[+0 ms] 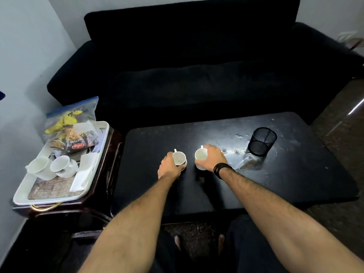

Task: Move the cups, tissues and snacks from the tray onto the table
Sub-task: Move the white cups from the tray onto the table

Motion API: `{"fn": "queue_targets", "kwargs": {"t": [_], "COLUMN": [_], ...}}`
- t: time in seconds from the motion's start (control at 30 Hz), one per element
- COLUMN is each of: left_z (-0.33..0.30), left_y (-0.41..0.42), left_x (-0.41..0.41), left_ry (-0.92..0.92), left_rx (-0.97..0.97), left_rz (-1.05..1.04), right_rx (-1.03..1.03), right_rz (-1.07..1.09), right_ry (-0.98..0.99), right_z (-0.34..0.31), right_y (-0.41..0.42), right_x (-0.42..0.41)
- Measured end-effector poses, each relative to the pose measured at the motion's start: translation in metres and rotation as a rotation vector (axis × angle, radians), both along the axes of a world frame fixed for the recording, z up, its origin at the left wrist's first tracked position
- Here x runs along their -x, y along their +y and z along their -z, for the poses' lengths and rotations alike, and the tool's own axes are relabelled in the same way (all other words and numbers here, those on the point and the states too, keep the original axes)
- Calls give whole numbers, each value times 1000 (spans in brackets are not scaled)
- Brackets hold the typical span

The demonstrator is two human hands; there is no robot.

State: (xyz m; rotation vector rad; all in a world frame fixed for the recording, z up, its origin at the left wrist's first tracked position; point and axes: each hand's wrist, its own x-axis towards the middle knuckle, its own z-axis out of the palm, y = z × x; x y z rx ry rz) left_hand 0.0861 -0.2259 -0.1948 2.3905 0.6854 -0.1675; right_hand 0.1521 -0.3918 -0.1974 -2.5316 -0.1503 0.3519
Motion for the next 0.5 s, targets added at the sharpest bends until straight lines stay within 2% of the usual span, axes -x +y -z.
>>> {"fn": "queue_targets", "kwargs": {"t": [0.1,0.23,0.3,0.5], "left_z": [-1,-8,-18,-64], "left_y": [-1,6,23,105], "left_x": [2,7,9,35], "left_ry": [21,31,30,-75], "left_rx": [1,38,-5,-142], "left_rz": [8,7,37,-61], "right_rx": [23,30,43,19], "right_rz": [7,14,-48,-201], "right_ry": [0,-180,-246,-295], "right_z": [-3,-20,-34,-75], "right_y": [1,8,18,94], "right_x": [4,3,-1,3]}}
